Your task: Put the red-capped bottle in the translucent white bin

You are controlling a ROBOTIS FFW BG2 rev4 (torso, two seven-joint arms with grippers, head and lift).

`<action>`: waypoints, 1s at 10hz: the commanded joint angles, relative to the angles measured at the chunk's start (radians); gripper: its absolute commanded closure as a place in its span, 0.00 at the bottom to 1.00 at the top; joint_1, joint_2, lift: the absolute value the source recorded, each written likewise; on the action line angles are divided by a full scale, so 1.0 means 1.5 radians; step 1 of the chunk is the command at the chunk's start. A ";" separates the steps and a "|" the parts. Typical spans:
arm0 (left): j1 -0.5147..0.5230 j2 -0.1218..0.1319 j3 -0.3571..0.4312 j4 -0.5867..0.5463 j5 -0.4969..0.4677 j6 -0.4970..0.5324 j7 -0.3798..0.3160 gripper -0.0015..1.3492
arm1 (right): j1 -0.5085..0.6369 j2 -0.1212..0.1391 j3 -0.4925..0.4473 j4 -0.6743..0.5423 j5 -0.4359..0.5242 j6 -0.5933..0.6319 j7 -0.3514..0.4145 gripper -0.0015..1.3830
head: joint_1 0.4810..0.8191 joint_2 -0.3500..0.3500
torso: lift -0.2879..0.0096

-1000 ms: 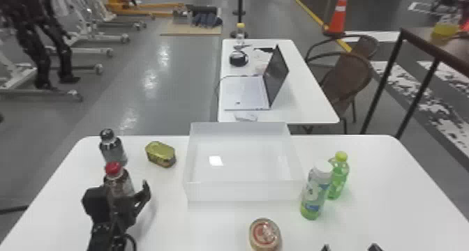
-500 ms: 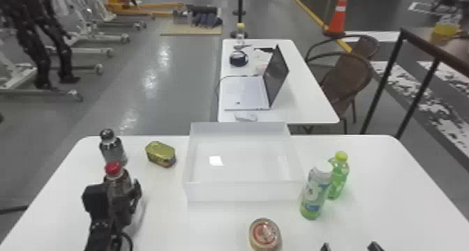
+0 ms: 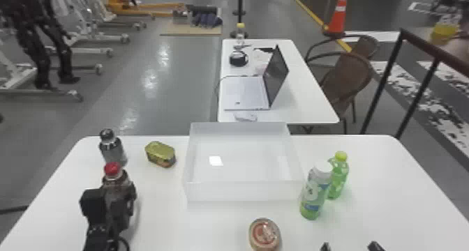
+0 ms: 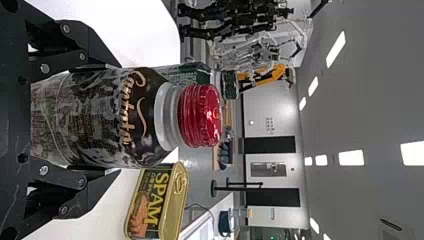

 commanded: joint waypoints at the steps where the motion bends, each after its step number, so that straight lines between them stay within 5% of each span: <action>1: 0.029 0.012 0.001 -0.074 -0.019 0.000 0.000 0.61 | 0.000 0.001 0.001 0.000 0.001 0.000 0.000 0.08 | 0.20 0.50 | 0.63; 4: 0.078 0.030 -0.037 -0.245 0.022 -0.049 -0.036 0.61 | 0.001 0.001 0.000 0.001 0.001 0.000 0.000 0.08 | 0.20 0.50 | 0.63; 7: 0.024 -0.012 -0.079 -0.270 0.111 -0.001 -0.174 0.61 | -0.005 0.001 0.001 0.005 0.003 0.000 0.000 0.08 | 0.20 0.50 | 0.63; 9: -0.035 -0.044 -0.081 -0.209 0.131 0.079 -0.312 0.61 | -0.006 0.001 0.001 0.007 0.004 0.000 0.000 0.08 | 0.20 0.50 | 0.63; 10: -0.067 -0.044 -0.094 -0.179 0.134 0.108 -0.358 0.61 | -0.006 0.001 0.001 0.009 0.003 0.000 0.000 0.08 | 0.20 0.50 | 0.63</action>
